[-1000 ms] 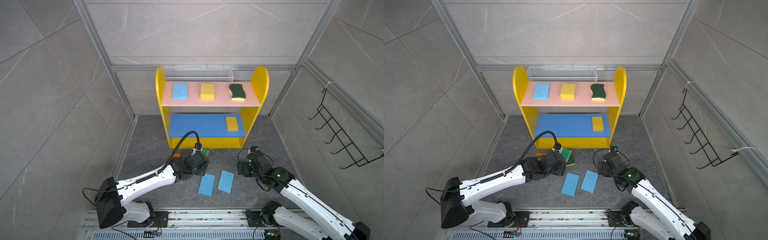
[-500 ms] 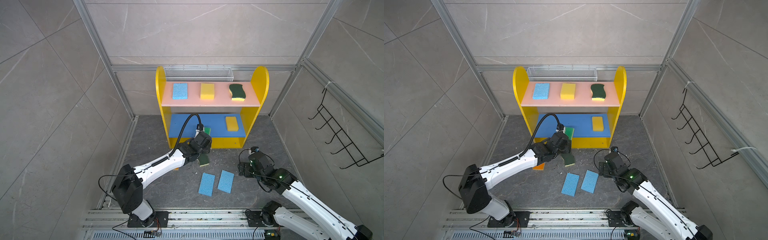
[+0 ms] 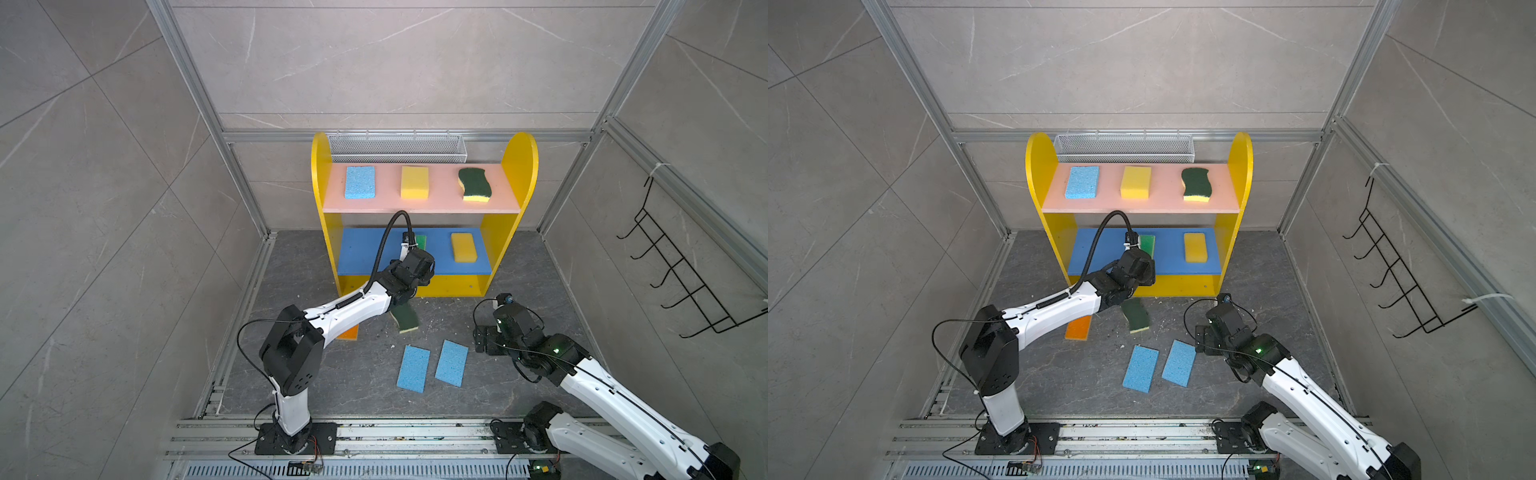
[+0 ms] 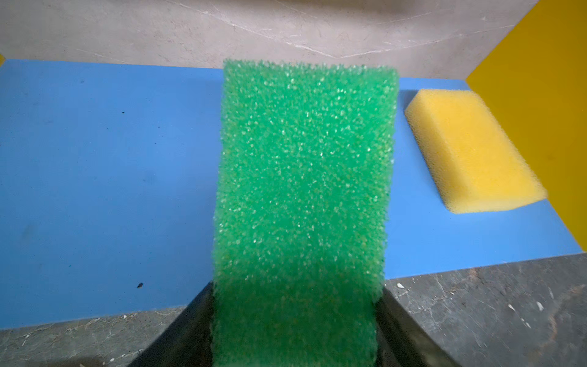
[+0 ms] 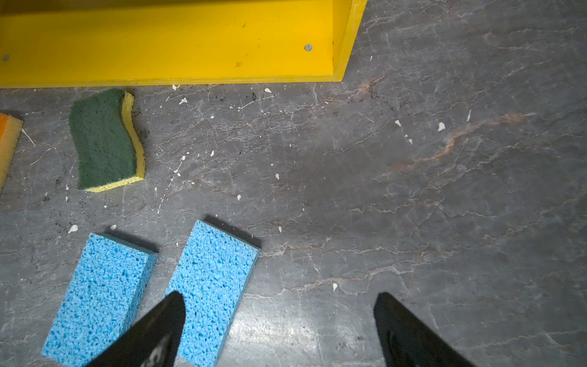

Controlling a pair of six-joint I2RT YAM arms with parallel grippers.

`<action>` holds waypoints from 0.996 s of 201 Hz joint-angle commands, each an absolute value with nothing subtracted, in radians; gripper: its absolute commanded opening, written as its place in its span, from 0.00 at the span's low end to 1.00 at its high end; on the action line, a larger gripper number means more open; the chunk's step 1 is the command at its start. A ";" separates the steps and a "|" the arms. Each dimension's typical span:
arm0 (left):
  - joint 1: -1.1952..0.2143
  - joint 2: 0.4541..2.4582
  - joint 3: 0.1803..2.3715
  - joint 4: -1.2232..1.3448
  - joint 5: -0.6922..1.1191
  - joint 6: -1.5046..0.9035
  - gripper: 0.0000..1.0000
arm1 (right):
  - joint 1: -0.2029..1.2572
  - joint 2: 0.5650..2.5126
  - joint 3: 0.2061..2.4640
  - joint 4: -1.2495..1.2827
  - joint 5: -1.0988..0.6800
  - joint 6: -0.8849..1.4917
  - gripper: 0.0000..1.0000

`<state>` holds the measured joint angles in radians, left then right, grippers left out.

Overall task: Arrange cleaning sponges on a shelf
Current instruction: Pick up the cleaning sponge from the bottom-center of the table, then place the cleaning sponge on the shelf.

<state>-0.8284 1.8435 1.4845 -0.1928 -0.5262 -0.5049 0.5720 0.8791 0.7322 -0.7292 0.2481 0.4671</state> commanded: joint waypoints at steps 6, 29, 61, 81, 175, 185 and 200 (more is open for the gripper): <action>-0.819 1.881 1.548 -0.148 -0.606 -0.506 0.69 | 0.575 0.880 0.747 -0.705 0.230 0.446 0.95; -0.814 1.888 1.547 -0.142 -0.617 -0.506 0.69 | 0.574 0.896 0.762 -0.713 0.222 0.437 0.95; -0.809 1.886 1.557 -0.159 -0.626 -0.498 0.69 | 0.575 0.889 0.755 -0.706 0.224 0.440 0.96; -0.805 1.879 1.541 -0.134 -0.635 -0.491 0.69 | 0.576 0.887 0.753 -0.704 0.224 0.445 0.95; -0.791 1.894 1.542 -0.104 -0.628 -0.476 0.69 | 0.575 0.885 0.738 -0.687 0.206 0.453 0.95; -0.791 1.904 1.551 -0.106 -0.620 -0.471 0.69 | 0.575 0.882 0.738 -0.686 0.207 0.452 0.95; -0.791 1.921 1.569 -0.117 -0.615 -0.472 0.69 | 0.575 0.882 0.736 -0.686 0.208 0.451 0.95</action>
<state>-0.7956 1.8915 1.5177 -0.1478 -0.6010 -0.4927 0.5720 0.8921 0.7330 -0.6991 0.2123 0.4522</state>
